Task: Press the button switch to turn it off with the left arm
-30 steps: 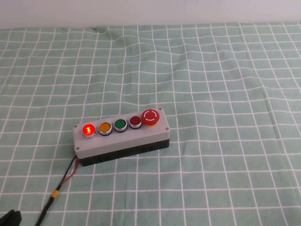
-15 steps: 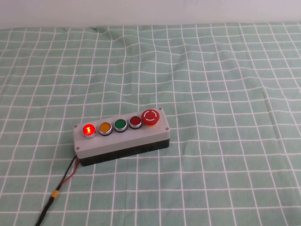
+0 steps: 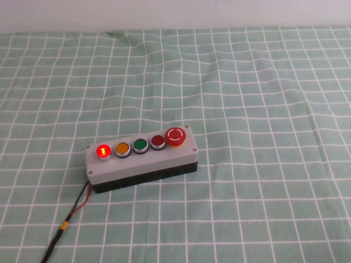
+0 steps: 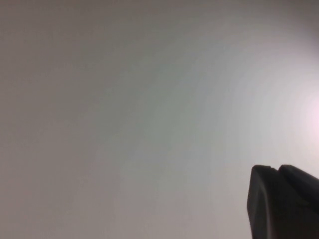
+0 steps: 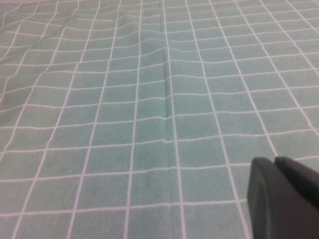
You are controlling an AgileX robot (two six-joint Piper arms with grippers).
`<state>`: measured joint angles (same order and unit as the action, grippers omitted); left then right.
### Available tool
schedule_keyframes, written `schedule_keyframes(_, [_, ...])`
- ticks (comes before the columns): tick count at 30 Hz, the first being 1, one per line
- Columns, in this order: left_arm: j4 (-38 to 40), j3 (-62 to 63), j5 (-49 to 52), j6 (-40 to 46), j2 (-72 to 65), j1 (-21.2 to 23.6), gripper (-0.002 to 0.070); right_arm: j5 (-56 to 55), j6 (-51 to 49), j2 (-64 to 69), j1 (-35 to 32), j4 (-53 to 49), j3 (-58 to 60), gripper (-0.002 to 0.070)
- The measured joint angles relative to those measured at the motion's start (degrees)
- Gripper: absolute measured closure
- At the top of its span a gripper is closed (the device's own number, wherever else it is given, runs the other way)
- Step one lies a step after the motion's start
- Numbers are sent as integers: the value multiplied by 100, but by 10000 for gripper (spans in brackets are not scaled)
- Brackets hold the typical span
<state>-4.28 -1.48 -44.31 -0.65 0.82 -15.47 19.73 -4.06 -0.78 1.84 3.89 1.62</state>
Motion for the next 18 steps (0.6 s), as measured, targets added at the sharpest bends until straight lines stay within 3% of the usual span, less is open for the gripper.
schedule_keyframes(4, [61, 0, -439, 0, 0, 0, 678, 0, 0, 0, 0, 0, 0, 692])
schedule_keyframes(8, [61, 592, -158, 0, 0, 0, 678, 0, 0, 0, 0, 0, 0, 692])
schedule_keyframes(18, [73, 3596, 2852, -20, -450, 0, 678, 0, 0, 0, 0, 0, 0, 692])
